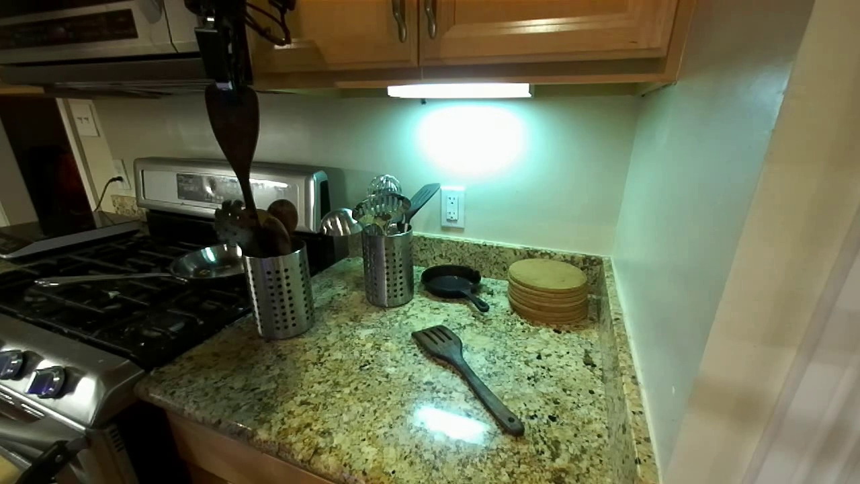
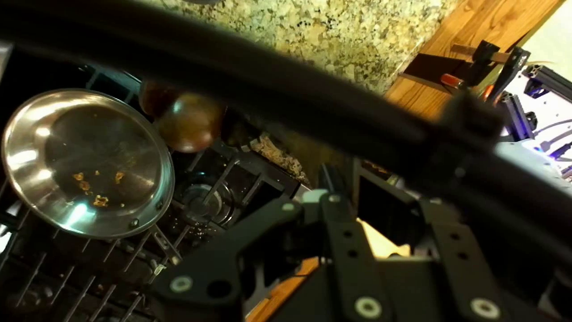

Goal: Pick up the wooden spoon and put it in the spoon holder

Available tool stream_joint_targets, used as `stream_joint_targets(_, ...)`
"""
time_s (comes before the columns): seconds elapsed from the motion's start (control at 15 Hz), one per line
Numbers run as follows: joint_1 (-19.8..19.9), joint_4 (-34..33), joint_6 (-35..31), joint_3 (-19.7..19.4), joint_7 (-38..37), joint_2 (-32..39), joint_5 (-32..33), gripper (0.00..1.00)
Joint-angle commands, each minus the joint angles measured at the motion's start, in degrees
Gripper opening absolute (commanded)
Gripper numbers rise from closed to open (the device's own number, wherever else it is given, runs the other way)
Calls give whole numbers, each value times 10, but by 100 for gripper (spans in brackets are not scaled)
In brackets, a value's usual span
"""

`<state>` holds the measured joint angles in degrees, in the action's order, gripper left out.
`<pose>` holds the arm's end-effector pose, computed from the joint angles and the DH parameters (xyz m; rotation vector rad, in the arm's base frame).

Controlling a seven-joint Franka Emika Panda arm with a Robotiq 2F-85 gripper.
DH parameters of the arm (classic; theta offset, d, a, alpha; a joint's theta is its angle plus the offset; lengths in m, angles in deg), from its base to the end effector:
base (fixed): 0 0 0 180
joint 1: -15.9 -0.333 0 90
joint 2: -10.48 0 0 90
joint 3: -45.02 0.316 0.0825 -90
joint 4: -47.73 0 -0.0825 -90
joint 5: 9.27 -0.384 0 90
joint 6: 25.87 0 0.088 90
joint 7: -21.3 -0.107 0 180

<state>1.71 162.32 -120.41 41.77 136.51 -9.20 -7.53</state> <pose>0.4415 0.0786 0.5998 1.4137 2.8039 -0.0205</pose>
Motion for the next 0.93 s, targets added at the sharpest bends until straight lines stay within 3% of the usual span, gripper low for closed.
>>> stream_joint_targets(0.0,15,26,-38,10,38,10,-28,5)
stream_joint_targets(0.87,12,45,-88,64,56,71,-52,5)
